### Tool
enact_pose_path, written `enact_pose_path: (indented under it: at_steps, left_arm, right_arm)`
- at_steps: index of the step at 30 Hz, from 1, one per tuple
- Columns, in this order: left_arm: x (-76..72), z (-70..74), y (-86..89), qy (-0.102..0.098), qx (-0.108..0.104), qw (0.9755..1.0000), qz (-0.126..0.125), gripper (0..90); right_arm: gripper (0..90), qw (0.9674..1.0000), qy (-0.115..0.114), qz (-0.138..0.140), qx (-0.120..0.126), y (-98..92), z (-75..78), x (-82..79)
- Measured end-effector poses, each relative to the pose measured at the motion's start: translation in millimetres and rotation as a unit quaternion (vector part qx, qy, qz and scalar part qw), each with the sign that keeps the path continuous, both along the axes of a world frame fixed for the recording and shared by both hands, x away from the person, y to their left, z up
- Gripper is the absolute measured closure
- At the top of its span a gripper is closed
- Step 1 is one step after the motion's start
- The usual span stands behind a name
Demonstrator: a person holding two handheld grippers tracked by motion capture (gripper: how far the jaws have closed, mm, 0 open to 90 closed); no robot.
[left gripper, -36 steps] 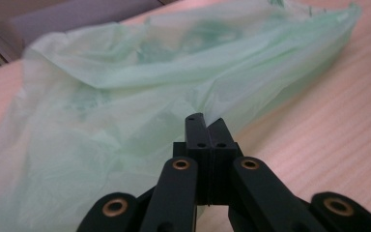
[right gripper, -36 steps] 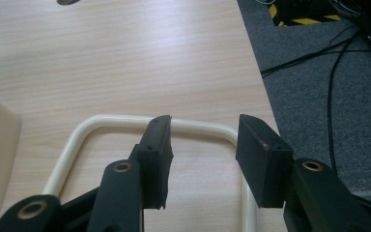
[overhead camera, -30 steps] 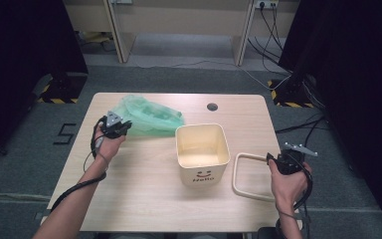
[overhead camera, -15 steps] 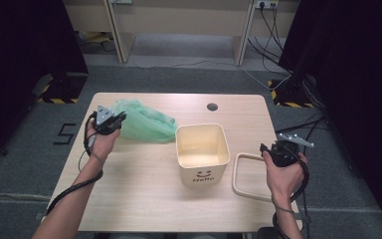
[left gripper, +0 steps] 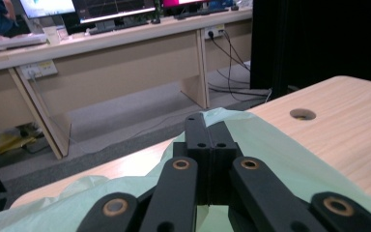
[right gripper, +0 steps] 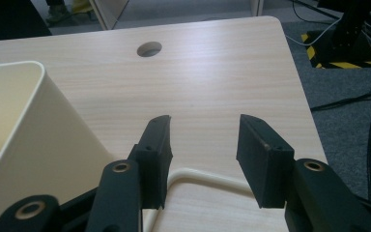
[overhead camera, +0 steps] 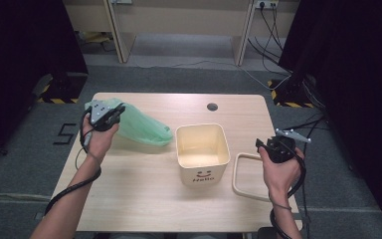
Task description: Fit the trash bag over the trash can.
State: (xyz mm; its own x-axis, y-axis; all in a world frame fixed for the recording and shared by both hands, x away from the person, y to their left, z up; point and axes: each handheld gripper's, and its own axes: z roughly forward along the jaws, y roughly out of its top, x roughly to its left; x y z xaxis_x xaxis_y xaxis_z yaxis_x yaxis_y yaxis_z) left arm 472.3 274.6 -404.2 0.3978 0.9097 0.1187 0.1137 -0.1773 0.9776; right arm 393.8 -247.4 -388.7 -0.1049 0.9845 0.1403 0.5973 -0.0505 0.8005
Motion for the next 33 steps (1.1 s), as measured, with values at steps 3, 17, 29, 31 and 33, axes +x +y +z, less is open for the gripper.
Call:
enact_pose_path:
  at_steps: [3,17,29,31,33]
  left_arm:
    - [-2.3,6.3,-3.0,-0.011,-0.001,0.9999,-0.005,90.0]
    - [-12.0,32.2,-14.9,-0.054,-0.003,0.9983,-0.022,90.0]
    - [-19.4,48.1,-31.9,-0.078,0.001,0.9961,-0.042,90.0]
    - [-20.4,50.5,-36.2,-0.085,0.006,0.9951,-0.049,90.0]
    - [-22.3,52.7,-41.3,-0.088,0.008,0.9945,-0.057,90.0]
  right_arm:
    - [55.9,1.0000,-0.003,0.008,0.002,2.8,3.0,1.9]
    - [55.7,0.9988,-0.019,0.046,0.008,28.5,17.7,11.9]
    - [55.7,0.9965,-0.022,0.081,0.006,53.5,27.1,21.7]
    - [55.7,0.9957,-0.024,0.089,0.007,57.6,28.6,22.6]
    - [55.6,0.9945,-0.028,0.101,0.010,63.3,30.7,23.4]
